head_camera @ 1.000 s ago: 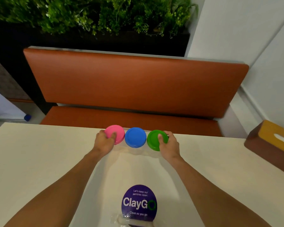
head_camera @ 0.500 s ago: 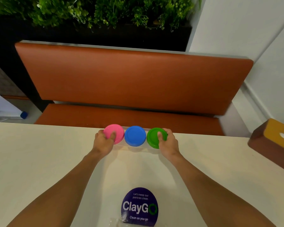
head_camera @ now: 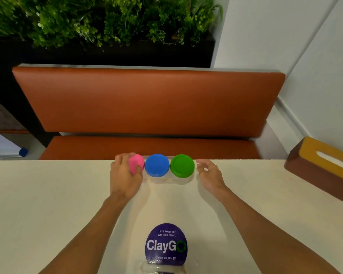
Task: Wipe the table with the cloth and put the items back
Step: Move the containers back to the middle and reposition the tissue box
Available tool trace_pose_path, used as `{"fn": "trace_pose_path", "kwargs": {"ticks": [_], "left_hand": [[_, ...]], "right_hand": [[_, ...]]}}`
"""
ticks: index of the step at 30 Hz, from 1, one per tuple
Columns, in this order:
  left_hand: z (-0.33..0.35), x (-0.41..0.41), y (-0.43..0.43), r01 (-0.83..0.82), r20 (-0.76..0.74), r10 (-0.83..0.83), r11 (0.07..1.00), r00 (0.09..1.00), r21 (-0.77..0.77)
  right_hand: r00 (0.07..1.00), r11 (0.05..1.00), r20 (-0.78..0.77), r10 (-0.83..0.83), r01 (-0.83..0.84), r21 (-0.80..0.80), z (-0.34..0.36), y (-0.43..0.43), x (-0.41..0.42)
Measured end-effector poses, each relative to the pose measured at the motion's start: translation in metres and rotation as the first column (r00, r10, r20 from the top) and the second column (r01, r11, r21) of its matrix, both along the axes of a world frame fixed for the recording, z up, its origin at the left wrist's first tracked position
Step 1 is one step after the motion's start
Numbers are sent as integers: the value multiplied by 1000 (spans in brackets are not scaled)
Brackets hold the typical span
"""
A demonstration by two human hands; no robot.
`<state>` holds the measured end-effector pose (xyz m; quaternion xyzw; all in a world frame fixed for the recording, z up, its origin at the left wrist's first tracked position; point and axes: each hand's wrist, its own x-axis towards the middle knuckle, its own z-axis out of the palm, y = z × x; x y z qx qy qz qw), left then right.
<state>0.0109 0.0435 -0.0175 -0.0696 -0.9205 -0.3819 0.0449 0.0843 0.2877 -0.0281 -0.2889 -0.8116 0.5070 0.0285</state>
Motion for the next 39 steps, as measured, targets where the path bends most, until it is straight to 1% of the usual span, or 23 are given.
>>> {"fn": "trace_pose_path", "kwargs": {"ticks": [4,8,11,14,20,23,25,26,27,28,31,33,35,39], "left_hand": [[15,36,30,215,-38,-215,977,976,-5],[27,75,69,376,-95,-385,921,918,-103],[37,103,110,465,-110,-477,877,872,-120],[42,128,153,522,-106,-535,843,838,-130],[37,180,255,567,30,-566,821,824,-66],[31,204,316,565,134,-568,823,812,60],[29,220,369,525,224,-553,833,803,174],[29,225,393,474,289,-532,844,796,250],[30,228,407,403,353,-504,856,788,323],[29,235,438,328,414,-478,863,774,383],[25,242,485,95,543,-406,855,735,510],[23,241,519,-34,599,-368,833,711,553],[22,238,545,-137,624,-354,789,696,600],[14,231,576,-308,701,-259,760,665,572]], "right_hand": [[999,999,-46,26,-27,-19,13,14,37],[994,998,-101,39,-43,-37,28,33,87],[993,999,-117,-19,16,-33,43,63,128],[990,997,-120,-74,73,-6,54,100,167],[977,988,-161,-138,148,51,70,198,230],[974,988,-192,-118,134,71,78,253,239],[966,984,-233,-115,143,104,80,296,243],[967,981,-230,-106,139,133,81,315,243],[972,981,-214,-94,127,145,80,325,239],[978,978,-190,-91,124,166,79,352,242],[990,973,-118,-73,97,211,75,390,235],[998,967,-54,-44,56,248,72,421,227],[1000,947,7,-3,1,323,70,445,215],[992,897,117,41,-88,434,58,481,191]]}}
